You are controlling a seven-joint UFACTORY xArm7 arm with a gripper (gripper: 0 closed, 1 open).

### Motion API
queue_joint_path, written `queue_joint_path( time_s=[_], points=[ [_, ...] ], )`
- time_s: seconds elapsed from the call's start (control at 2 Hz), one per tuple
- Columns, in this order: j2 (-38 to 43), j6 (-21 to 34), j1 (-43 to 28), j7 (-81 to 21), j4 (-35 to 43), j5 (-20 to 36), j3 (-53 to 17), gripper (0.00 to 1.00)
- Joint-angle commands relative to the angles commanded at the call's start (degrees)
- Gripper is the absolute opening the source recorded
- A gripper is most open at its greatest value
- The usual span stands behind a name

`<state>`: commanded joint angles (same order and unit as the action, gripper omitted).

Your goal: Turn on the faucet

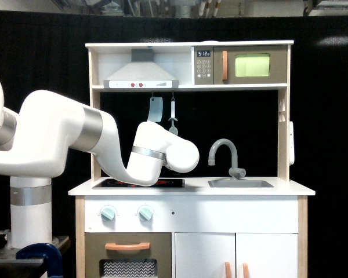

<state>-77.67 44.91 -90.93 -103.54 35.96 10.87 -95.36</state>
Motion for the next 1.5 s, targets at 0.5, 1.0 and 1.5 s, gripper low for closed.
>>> queue_joint_path(
  time_s=[0.5,1.0,1.5],
  points=[
    [-3.83,-10.48,-15.69,0.96,5.56,-1.05,-1.52,1.00],
    [-6.14,-15.21,-25.64,3.02,11.12,-2.52,-1.33,1.00],
    [-6.55,-13.12,-25.09,4.14,12.78,-3.87,-1.31,1.00]
  ],
)
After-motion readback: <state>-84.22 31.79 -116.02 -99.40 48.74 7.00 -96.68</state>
